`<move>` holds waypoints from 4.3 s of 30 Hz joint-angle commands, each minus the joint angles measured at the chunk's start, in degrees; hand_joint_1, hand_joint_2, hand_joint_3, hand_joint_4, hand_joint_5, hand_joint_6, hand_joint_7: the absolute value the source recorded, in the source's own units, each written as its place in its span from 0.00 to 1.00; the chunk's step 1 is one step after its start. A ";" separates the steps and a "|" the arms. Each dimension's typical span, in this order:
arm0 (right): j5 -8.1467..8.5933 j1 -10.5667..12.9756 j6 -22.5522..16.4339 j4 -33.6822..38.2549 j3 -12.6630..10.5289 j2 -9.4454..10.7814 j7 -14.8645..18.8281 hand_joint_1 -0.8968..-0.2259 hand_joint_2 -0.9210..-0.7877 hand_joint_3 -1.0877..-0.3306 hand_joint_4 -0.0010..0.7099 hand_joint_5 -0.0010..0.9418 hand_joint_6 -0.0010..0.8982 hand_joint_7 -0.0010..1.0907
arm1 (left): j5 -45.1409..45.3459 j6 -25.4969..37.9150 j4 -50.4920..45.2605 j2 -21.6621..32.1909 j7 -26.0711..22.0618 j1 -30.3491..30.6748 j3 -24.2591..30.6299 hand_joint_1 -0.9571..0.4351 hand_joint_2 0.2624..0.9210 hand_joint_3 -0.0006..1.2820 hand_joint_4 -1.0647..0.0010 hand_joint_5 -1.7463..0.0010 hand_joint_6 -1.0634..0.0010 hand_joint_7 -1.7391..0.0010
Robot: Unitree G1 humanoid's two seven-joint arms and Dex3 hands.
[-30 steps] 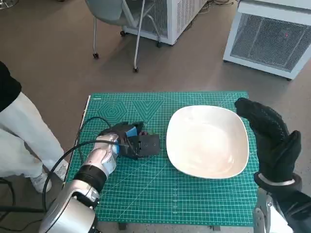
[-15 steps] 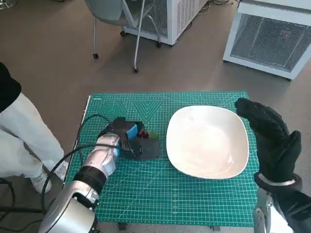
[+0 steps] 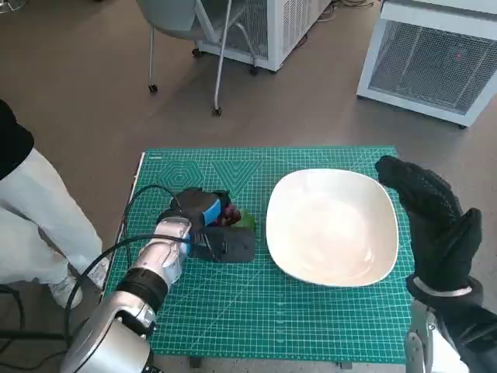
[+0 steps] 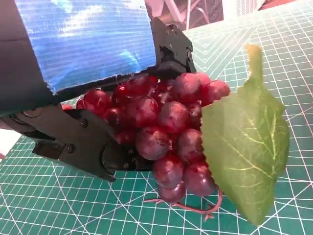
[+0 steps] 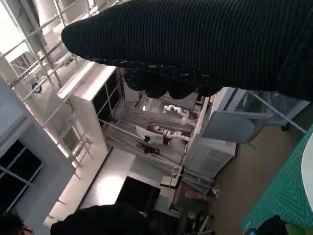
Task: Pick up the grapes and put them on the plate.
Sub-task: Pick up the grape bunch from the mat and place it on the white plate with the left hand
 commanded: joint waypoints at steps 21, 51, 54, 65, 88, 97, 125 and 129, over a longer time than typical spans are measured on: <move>0.59 0.12 0.96 0.59 -0.23 -0.51 0.39 0.55 0.00 0.56 0.58 0.00 0.05 0.55 | 0.07 0.02 1.46 -0.03 -0.01 1.43 0.08 0.69 1.00 0.16 0.55 0.18 0.50 0.28; 0.58 -0.14 0.73 0.96 -0.10 -0.14 0.30 0.55 0.00 0.56 0.58 0.00 0.05 0.56 | -1.41 -1.57 -6.60 3.24 -3.30 0.79 1.99 0.69 1.00 0.14 0.56 0.10 0.39 0.44; 0.56 -0.12 0.65 0.95 -0.07 -0.10 0.30 0.55 0.00 0.56 0.58 0.00 0.05 0.56 | -2.11 -1.92 -11.50 4.92 -5.04 1.82 2.94 0.69 1.00 0.13 0.55 0.11 0.38 0.44; 0.64 -0.58 0.21 1.87 -0.11 0.03 0.42 0.55 0.00 0.56 0.58 0.00 0.05 0.55 | -2.57 -1.88 -34.76 12.93 -9.29 8.41 8.06 0.69 1.00 0.10 0.48 0.17 0.39 0.42; 1.82 -1.28 -0.69 3.63 0.03 0.39 1.01 0.55 0.00 0.56 0.59 0.01 0.05 0.55 | 0.66 7.94 -64.07 17.31 -14.49 16.29 16.40 0.69 1.00 0.07 0.38 0.27 0.41 0.38; 2.51 -0.92 -0.45 3.11 0.06 0.26 1.42 0.56 0.00 0.56 0.59 0.01 0.05 0.55 | 0.43 6.86 -64.80 16.53 -13.93 16.44 16.61 0.69 1.00 0.07 0.37 0.27 0.41 0.39; 1.40 2.02 0.43 -1.52 -1.01 -0.45 0.02 0.56 0.00 0.56 0.59 0.00 0.05 0.55 | 6.80 2.82 -55.25 1.56 -14.15 3.95 6.00 0.69 0.99 0.06 0.33 0.38 0.43 0.27; 0.84 2.56 0.14 -1.93 -1.31 -0.27 -0.43 0.57 0.00 0.55 0.59 0.00 0.05 0.55 | 7.13 2.12 -51.59 -0.81 -13.23 1.84 4.73 0.69 1.00 0.08 0.35 0.34 0.47 0.28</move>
